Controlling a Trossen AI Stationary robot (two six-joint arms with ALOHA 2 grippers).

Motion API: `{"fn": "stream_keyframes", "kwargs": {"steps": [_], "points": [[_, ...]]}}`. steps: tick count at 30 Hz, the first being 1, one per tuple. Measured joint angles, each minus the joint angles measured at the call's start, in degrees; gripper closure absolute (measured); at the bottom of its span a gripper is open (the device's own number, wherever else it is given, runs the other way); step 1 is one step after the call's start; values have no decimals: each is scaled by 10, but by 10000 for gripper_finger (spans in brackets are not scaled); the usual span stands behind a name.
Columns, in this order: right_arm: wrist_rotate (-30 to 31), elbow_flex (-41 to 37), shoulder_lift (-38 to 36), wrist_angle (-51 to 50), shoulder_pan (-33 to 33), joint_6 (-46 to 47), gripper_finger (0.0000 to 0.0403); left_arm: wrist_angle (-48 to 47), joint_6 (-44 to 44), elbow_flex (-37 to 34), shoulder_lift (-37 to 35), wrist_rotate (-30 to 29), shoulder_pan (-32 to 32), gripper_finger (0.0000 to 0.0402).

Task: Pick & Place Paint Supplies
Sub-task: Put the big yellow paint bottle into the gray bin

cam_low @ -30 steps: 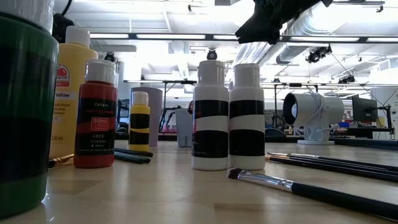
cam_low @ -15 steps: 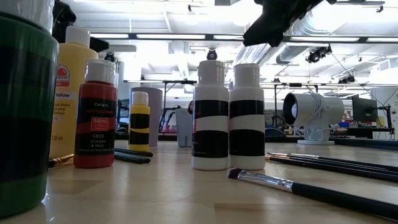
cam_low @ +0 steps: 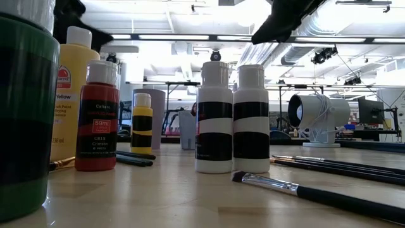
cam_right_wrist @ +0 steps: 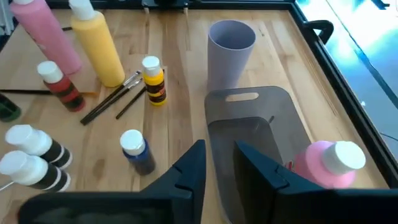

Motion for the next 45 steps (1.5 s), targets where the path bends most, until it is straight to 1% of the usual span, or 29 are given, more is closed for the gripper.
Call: {"fn": "stream_keyframes", "kwargs": {"steps": [2,3,6,10,12,16,18,20,23,28,30,32,39,45], "points": [[-15,0,0,-1,0,3,345,25,6,0,3,29,0,402],[-24,0,0,-1,0,3,350,33,7,0,2,34,0,402],[-41,0,0,0,0,5,362,33,9,1,2,33,0,402],[-36,0,0,2,5,28,374,33,9,1,4,25,0,402],[-20,0,0,6,5,41,379,32,7,1,4,15,0,402],[34,0,0,22,8,63,392,29,6,1,5,7,0,402],[66,0,-1,21,15,33,398,29,6,1,5,7,0,402],[80,-1,-11,3,19,-10,399,26,5,1,5,7,0,402],[69,-1,-33,0,9,-19,400,17,5,1,5,7,0,402],[27,-4,-73,-10,-20,-32,400,9,5,1,5,7,0,402],[15,-23,-94,0,-31,-37,400,11,5,1,5,7,0,402],[17,-60,-120,27,-39,-41,400,12,5,1,5,7,0,402],[16,-224,-231,200,-65,-11,401,12,5,0,5,7,0,402],[-3,-327,-318,317,-73,32,401,12,10,0,5,8,0,402]]}}
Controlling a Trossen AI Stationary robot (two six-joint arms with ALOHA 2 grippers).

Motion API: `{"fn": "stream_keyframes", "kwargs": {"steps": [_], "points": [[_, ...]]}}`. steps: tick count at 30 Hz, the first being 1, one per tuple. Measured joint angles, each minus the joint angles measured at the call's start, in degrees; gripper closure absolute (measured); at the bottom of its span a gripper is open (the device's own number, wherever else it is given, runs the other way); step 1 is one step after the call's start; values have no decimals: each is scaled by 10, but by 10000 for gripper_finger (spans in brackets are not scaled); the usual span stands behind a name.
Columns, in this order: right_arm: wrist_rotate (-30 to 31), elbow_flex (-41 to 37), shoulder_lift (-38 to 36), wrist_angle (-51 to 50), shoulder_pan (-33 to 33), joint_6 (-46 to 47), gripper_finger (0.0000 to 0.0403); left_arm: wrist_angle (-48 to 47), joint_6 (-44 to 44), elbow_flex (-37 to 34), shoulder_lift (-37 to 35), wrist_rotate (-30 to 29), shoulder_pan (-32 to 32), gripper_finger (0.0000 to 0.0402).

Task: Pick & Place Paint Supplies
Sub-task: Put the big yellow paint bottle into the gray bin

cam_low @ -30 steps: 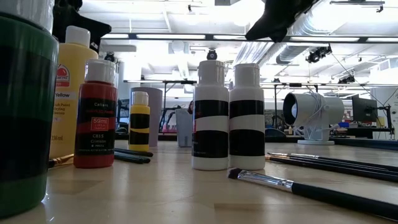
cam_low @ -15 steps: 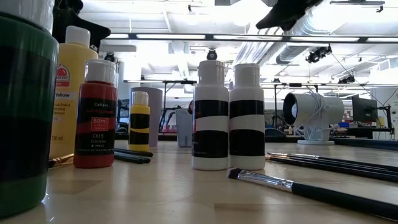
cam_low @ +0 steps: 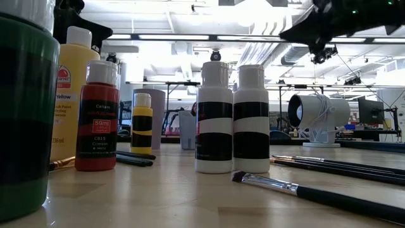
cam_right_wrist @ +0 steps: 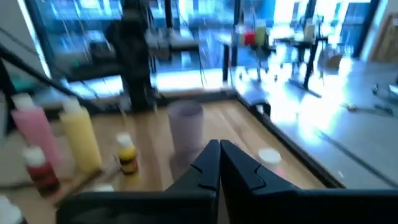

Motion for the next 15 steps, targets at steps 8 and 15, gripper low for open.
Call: {"fn": "stream_keyframes", "kwargs": {"steps": [8,15], "points": [[-29,-71,-58,39,1,32,401,0,1,0,0,0,0,402],[11,-85,-59,51,0,32,400,0,0,0,0,0,0,402]]}}
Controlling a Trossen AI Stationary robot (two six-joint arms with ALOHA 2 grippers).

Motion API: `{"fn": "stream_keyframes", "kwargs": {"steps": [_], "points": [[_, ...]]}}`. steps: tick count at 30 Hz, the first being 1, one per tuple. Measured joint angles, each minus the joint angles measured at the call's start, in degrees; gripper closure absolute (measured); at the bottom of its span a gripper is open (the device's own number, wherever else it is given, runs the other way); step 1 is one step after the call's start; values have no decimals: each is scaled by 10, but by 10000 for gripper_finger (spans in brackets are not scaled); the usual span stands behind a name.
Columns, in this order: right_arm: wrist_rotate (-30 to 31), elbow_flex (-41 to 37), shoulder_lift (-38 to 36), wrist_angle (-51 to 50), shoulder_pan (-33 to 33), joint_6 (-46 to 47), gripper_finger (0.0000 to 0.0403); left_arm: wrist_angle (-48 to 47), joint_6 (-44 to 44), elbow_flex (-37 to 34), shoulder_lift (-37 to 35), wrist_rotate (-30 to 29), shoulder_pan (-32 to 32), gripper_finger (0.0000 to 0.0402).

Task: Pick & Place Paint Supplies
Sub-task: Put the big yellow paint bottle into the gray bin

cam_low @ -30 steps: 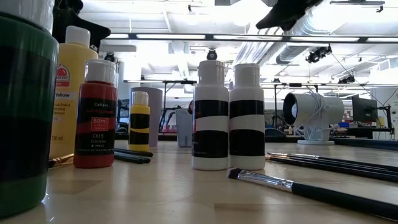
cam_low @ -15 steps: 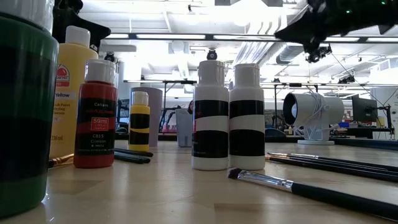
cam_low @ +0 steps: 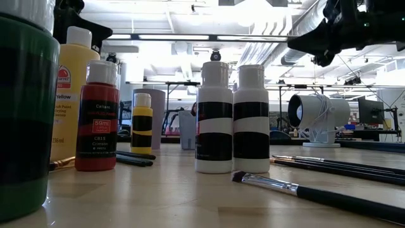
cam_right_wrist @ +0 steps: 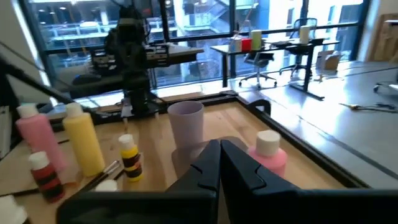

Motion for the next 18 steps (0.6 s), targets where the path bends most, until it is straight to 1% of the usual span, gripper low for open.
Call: {"fn": "stream_keyframes", "kwargs": {"steps": [5,15,18], "points": [[6,0,0,24,0,0,400,0,-3,0,0,0,0,402],[11,0,0,18,0,14,400,0,-2,0,0,0,0,402],[7,0,0,11,0,5,400,0,-5,0,0,0,0,402]]}}
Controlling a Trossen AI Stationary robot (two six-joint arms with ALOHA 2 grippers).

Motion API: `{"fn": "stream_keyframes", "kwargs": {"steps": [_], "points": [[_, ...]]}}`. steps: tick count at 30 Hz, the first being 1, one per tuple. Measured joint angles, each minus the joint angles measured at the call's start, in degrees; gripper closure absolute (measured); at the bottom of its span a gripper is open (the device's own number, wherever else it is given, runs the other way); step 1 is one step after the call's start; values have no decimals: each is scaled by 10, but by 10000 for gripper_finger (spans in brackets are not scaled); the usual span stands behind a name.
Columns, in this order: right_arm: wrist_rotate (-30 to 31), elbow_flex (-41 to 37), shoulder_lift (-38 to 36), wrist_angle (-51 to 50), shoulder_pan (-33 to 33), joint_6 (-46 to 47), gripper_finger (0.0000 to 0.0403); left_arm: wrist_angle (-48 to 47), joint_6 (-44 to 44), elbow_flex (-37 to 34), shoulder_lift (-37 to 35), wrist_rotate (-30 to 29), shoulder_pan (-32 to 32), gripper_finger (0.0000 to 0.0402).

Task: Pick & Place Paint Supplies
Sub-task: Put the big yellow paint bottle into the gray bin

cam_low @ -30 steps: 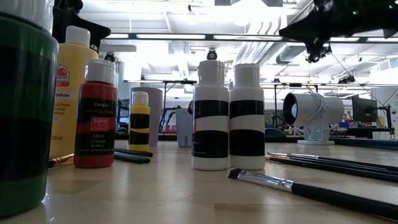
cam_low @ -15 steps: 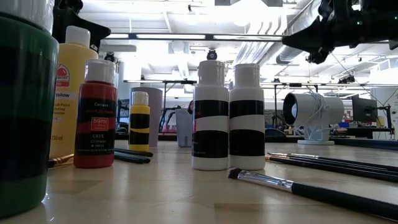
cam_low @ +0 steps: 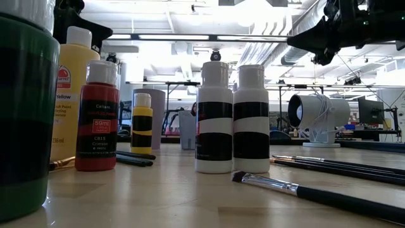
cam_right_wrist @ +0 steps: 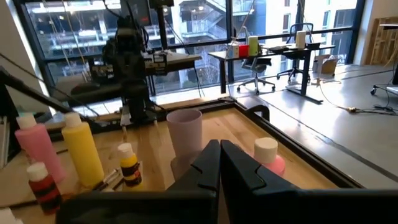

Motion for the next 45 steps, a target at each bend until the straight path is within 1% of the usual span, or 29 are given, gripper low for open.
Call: {"fn": "stream_keyframes", "kwargs": {"steps": [9,13,18,22,25,28,30,36,39,40,43,45], "points": [[0,0,7,-16,0,-6,398,21,1,0,0,0,0,402],[0,0,11,-17,0,-6,398,45,16,0,18,-4,0,402],[0,0,13,-17,0,-6,398,41,31,23,83,-2,0,402],[0,0,17,-16,0,-6,398,42,67,55,148,41,0,402],[0,0,18,-15,0,-6,398,43,77,82,184,46,-10,402],[0,0,18,-17,0,-6,398,43,103,101,205,20,-44,402],[0,0,18,-20,0,-5,398,43,117,108,211,-10,-77,402],[0,0,24,-23,0,5,398,26,121,113,213,-141,-190,402],[0,0,28,-23,0,7,398,13,104,113,213,-209,-231,402],[0,0,29,-24,0,7,398,12,92,113,213,-223,-242,402],[0,0,30,-24,0,12,398,12,61,113,213,-233,-267,402],[0,0,30,-25,0,12,398,8,61,113,212,-233,-280,402]]}}
